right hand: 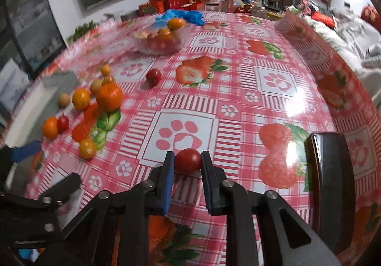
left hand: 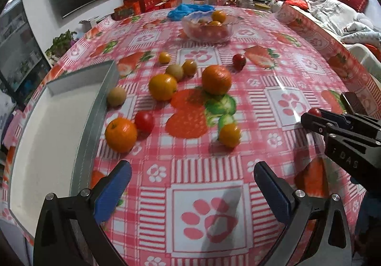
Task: Organize fruits
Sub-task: 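Grasp a red cherry tomato with the right tool while the left tool grasps a yellow cherry tomato, then carry both tomatoes into the white tray and open both tools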
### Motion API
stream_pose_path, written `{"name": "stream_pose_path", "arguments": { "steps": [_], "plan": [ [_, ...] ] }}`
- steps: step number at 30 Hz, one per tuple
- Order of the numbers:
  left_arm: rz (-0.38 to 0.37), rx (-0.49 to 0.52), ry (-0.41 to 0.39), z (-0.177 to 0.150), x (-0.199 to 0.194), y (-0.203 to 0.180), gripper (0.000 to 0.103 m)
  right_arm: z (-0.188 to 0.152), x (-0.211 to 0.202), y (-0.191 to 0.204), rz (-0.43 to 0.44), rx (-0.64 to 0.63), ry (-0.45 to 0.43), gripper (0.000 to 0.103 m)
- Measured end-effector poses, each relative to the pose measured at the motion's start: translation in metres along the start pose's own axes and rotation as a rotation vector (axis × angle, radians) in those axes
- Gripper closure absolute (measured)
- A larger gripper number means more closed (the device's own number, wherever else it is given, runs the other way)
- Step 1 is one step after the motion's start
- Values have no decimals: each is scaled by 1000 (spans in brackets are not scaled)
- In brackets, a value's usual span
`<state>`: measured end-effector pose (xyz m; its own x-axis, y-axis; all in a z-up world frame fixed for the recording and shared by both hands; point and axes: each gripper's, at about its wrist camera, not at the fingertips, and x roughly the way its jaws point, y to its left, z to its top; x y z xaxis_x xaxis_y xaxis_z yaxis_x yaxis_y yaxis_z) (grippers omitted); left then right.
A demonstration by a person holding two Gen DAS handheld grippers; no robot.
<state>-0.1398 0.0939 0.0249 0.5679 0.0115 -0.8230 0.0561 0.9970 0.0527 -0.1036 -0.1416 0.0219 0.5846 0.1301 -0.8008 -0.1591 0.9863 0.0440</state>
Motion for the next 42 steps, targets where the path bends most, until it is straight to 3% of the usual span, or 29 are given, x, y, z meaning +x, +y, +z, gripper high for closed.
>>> {"name": "stream_pose_path", "arguments": {
  "steps": [6,8,12,13,14,17,22,29,40,42],
  "plan": [
    [-19,38,-15,12,6,-22,4,0,-15,-13,38,38,-10,79],
    [-21,46,6,16,14,-27,20,-1,-19,-15,45,45,-13,79],
    [-56,-17,37,20,26,-23,34,-1,-22,-15,54,51,-15,79],
    [-72,-26,36,21,26,-23,43,-1,-22,-15,57,52,-13,79],
    [-67,-18,29,21,26,-25,60,-1,-21,-14,60,52,-10,79],
    [-97,12,32,23,25,-30,79,-2,-22,-13,70,52,-5,79],
    [-130,-8,35,22,16,-25,79,-2,-24,-10,78,50,2,79],
    [-142,-56,-19,25,-14,-1,79,4,-24,7,96,25,10,79],
    [-73,-163,-85,17,-47,72,79,22,-20,68,174,-59,36,79],
    [-33,-182,-91,13,-50,90,79,27,-20,83,198,-77,40,79]
  ]
}}
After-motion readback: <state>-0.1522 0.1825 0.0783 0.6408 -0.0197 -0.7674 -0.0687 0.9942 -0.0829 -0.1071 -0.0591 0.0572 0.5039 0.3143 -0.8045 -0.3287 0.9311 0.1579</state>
